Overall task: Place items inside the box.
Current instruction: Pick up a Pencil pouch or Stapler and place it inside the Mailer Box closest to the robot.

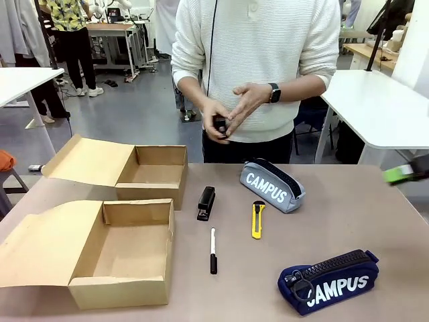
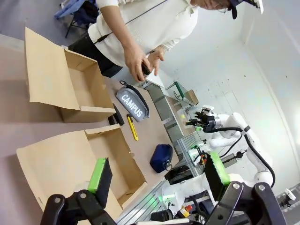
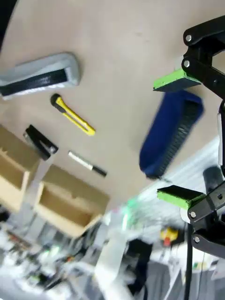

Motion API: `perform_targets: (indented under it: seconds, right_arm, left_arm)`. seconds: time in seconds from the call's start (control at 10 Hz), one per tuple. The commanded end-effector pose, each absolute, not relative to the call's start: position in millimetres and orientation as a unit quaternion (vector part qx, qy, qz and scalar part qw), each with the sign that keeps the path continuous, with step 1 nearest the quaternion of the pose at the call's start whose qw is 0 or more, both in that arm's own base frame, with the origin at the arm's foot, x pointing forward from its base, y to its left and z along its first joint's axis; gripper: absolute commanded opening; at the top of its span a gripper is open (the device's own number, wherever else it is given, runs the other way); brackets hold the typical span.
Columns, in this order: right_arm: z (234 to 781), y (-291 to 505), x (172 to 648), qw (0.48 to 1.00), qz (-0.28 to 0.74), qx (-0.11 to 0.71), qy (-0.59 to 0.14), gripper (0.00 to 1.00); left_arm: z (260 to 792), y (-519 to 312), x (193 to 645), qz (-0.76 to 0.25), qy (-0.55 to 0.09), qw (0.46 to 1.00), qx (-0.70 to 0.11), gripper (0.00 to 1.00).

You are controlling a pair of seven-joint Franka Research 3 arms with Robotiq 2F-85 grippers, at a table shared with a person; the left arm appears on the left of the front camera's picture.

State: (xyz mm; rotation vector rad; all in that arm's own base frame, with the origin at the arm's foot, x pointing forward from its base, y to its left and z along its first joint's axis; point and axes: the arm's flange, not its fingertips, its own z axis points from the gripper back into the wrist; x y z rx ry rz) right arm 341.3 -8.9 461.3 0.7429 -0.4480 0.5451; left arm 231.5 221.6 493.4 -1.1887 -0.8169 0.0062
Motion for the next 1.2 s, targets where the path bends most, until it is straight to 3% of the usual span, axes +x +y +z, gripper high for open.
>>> perform_targets:
  seconds: [0.0,0.1,0.4,0.5,0.8,1.1]
  right_arm:
    - [418,41,327,0.884,0.308,0.261,-0.235,1.0]
    - [461,-9,341,0.872,0.261,0.355,-0.214,1.0]
    - [461,-9,341,0.872,0.261,0.355,-0.214,1.0]
    - [459,2,349,0.872,0.276,0.338,-0.221,1.0]
    - [448,73,447,0.882,0.32,0.28,-0.206,1.0]
    - [420,143,515,0.901,0.349,0.184,-0.183,1.0]
  left_arm:
    - [495,222,231,-0.006,-0.385,0.745,-0.546,1.0]
    - [495,222,231,-0.006,-0.385,0.745,-0.546,1.0]
    - [495,222,231,-0.006,-0.385,0.745,-0.546,1.0]
    - [495,222,231,-0.006,-0.385,0.745,-0.546,1.0]
    - [495,222,231,-0.006,-0.385,0.745,-0.546,1.0]
    - [495,222,231,-0.006,-0.385,0.745,-0.546,1.0]
